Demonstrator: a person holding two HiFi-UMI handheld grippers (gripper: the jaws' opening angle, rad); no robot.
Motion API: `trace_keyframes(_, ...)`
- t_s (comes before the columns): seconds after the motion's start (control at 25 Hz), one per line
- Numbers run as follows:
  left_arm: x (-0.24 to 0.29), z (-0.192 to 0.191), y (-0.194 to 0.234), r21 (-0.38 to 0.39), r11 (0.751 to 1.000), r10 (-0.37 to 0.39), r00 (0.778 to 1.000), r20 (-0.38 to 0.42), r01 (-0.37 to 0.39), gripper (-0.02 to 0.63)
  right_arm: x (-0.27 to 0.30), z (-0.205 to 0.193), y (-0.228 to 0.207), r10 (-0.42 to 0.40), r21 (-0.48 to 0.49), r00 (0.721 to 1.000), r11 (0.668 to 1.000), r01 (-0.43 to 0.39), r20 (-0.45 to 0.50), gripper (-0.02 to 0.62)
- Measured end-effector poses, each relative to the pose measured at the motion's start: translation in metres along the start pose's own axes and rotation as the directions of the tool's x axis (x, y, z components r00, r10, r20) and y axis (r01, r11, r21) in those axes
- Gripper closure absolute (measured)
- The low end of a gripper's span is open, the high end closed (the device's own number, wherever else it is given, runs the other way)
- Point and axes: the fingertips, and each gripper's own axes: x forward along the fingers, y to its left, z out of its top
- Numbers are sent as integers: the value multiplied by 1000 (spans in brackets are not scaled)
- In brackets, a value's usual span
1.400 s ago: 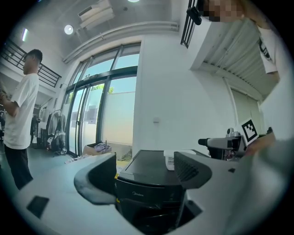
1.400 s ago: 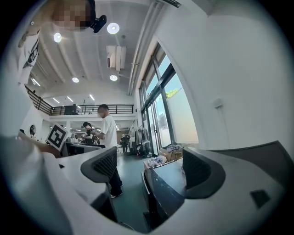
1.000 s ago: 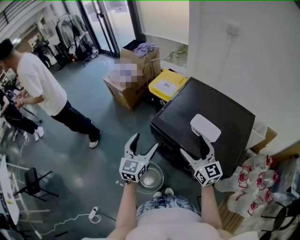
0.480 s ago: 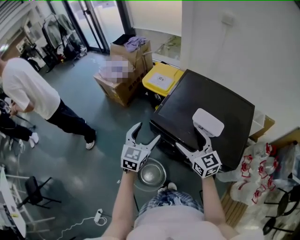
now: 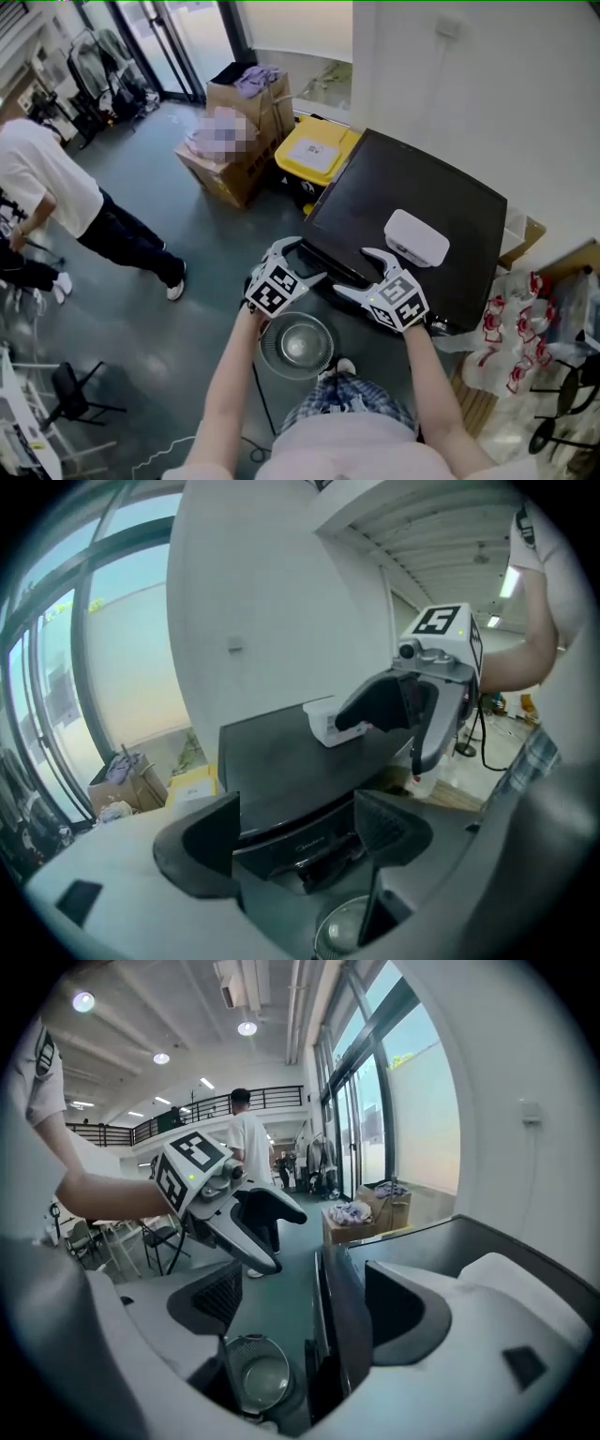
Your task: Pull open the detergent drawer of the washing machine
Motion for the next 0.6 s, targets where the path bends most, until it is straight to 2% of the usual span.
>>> trace_keyframes(0.16, 20, -22, -2, 65, 995, -64, 989, -135, 73, 229, 22, -17, 7, 41, -30, 993, 999, -44, -115, 198)
trace_keyframes(0.36, 35, -47, -5, 122, 980, -121, 954, -273, 160, 230, 46, -36, 16, 71, -12, 975, 997, -76, -211, 216)
trace_keyframes(0.48, 42, -56, -8, 160, 965, -147, 934, -326, 208, 230, 57, -48, 19, 81, 0, 962, 997, -83, -260, 219)
trace_keyframes(0.6, 47, -58, -12, 185, 951, -173, 925, -339, 246, 230, 63, -61, 20, 79, 12, 950, 997, -79, -303, 225)
